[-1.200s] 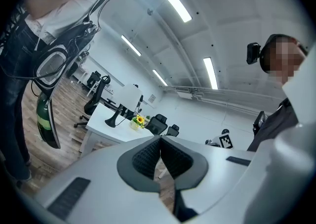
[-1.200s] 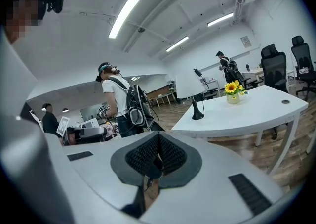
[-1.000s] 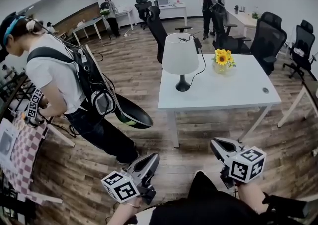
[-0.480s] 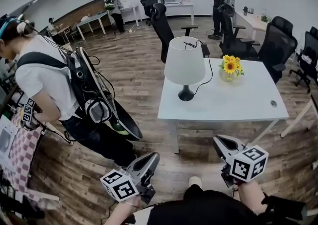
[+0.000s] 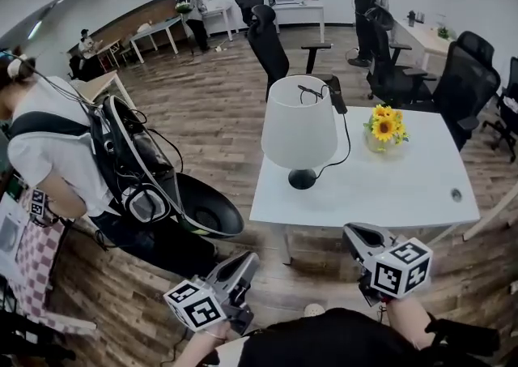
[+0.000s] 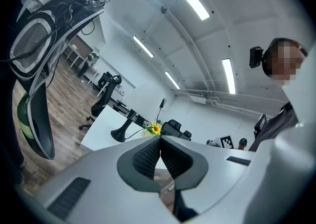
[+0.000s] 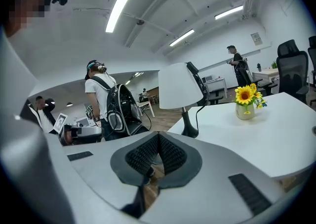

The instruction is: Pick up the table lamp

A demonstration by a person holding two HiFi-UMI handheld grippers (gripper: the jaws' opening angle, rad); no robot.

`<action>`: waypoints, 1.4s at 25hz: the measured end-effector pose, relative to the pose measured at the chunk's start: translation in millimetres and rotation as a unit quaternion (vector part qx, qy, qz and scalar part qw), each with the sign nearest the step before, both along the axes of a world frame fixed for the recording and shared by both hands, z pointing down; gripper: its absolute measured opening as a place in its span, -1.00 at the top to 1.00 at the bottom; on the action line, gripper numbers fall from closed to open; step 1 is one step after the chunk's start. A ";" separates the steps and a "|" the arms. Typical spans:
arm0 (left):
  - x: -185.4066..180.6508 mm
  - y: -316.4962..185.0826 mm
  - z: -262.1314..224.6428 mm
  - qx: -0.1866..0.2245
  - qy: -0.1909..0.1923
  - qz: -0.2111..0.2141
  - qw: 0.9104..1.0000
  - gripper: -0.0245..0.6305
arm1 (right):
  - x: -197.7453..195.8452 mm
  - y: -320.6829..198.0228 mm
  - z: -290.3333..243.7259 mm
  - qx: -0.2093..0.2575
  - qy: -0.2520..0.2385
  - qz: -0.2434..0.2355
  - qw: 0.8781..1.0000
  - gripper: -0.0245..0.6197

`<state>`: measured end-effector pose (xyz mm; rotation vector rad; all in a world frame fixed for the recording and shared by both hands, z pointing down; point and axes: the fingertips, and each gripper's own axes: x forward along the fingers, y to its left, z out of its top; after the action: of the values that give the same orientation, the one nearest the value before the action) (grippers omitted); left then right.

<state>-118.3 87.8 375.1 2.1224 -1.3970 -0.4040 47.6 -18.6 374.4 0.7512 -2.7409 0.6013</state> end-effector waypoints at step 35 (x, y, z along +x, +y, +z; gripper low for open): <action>-17.6 -187.5 21.7 0.015 0.226 -0.001 0.974 0.38 | -17.8 -112.5 52.5 -0.047 0.014 -0.013 0.999 0.89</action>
<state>-135.9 -99.6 396.8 1.8912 -1.1316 -0.8530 29.8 -131.1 426.9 0.6972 -2.6722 0.7029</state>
